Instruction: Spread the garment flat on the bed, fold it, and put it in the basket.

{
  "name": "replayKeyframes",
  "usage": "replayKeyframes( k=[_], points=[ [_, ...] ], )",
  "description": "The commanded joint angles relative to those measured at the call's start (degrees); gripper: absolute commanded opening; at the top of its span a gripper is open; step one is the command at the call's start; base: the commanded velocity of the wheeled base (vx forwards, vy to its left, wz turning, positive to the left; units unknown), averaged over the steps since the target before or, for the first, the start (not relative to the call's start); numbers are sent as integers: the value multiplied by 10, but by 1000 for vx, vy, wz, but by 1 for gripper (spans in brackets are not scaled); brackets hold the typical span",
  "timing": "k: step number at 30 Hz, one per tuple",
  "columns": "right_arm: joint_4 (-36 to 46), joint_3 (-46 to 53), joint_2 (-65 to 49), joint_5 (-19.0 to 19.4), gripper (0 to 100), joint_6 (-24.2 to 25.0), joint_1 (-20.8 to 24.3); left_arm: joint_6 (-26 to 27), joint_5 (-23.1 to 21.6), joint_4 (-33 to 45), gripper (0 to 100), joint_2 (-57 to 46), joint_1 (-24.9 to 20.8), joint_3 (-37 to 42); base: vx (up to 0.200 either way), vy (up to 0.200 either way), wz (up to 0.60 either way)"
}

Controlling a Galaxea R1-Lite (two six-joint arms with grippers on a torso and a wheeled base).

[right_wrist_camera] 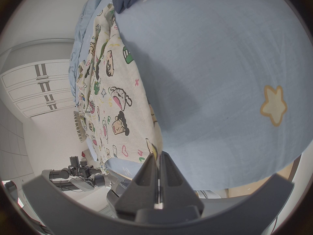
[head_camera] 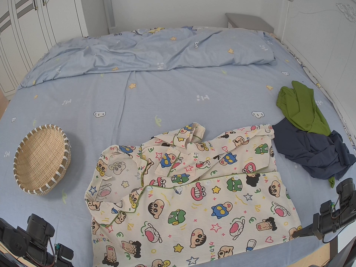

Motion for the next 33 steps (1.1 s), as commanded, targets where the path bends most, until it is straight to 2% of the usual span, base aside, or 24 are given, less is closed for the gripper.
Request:
replayKeyframes(
  k=[1, 13, 14, 16, 17, 33],
  points=[
    [-4, 3, 4, -1, 0, 0, 1, 0, 0, 0, 0, 0, 0, 0, 0, 0, 0],
    [-4, 2, 5, -1, 0, -4, 1, 2, 0, 0, 0, 2, -1, 0, 0, 0, 0],
    [-4, 2, 6, -1, 100, -4, 1, 2, 0, 0, 0, 2, -1, 0, 0, 0, 0],
    [-4, 0, 11, -1, 100, -4, 2, 2, 0, 0, 0, 2, -1, 0, 0, 0, 0],
    [-4, 0, 15, -1, 100, -4, 3, 2, 0, 0, 100, 2, -1, 0, 0, 0, 0],
    [-13, 4, 14, 2, 100, -5, -1, 1, 2, 1, 100, 2, 2, 0, 0, 0, 0]
  ],
)
